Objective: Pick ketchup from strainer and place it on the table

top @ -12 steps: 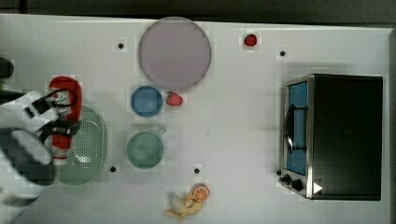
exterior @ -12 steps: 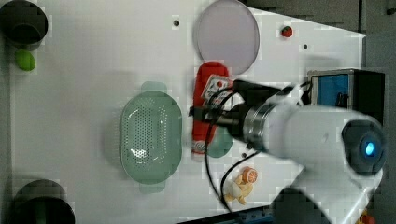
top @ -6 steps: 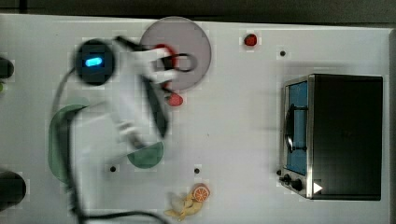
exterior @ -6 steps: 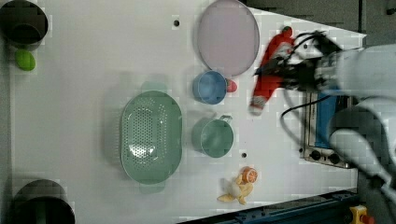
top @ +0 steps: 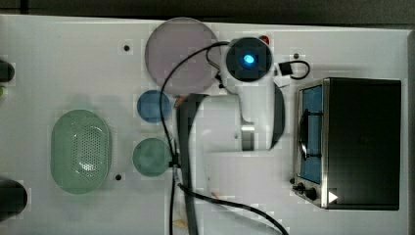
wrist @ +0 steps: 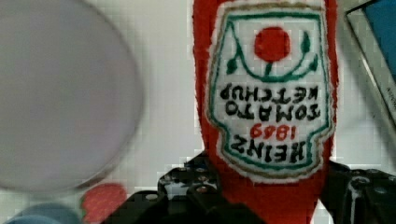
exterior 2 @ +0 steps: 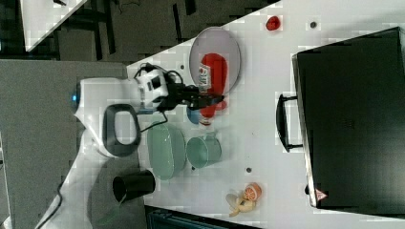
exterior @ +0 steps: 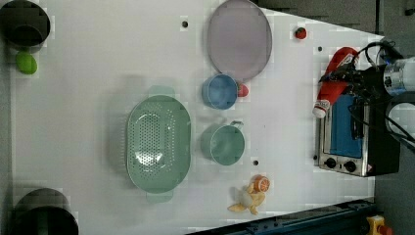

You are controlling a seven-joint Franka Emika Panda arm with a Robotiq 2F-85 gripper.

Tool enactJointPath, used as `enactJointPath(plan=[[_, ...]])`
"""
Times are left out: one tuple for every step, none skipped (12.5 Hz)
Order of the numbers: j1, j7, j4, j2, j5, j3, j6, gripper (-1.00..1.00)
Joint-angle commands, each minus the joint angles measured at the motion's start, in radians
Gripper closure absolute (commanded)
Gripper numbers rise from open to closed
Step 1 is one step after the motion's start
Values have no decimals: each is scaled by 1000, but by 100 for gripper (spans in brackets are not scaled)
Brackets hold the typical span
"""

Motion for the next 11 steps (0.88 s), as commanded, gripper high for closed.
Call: enactJointPath(plan=[[49, -117, -116, -57, 6, 38, 102, -21], [42, -117, -164, -58, 6, 36, 156, -21], [36, -117, -208, -56, 6, 34, 195, -21], [30, -117, -245, -54, 6, 34, 212, -21], [27, -117, -274, -48, 6, 31, 214, -21], [26, -117, -296, -39, 6, 28, 215, -21], [25, -116, -312, -25, 6, 24, 221, -21], [24, -116, -323, -8, 7, 23, 233, -21], [22, -116, -330, 10, 6, 23, 239, -21], [22, -116, -335, 30, 6, 23, 250, -27], [20, -116, -335, 48, 6, 22, 268, -46]])
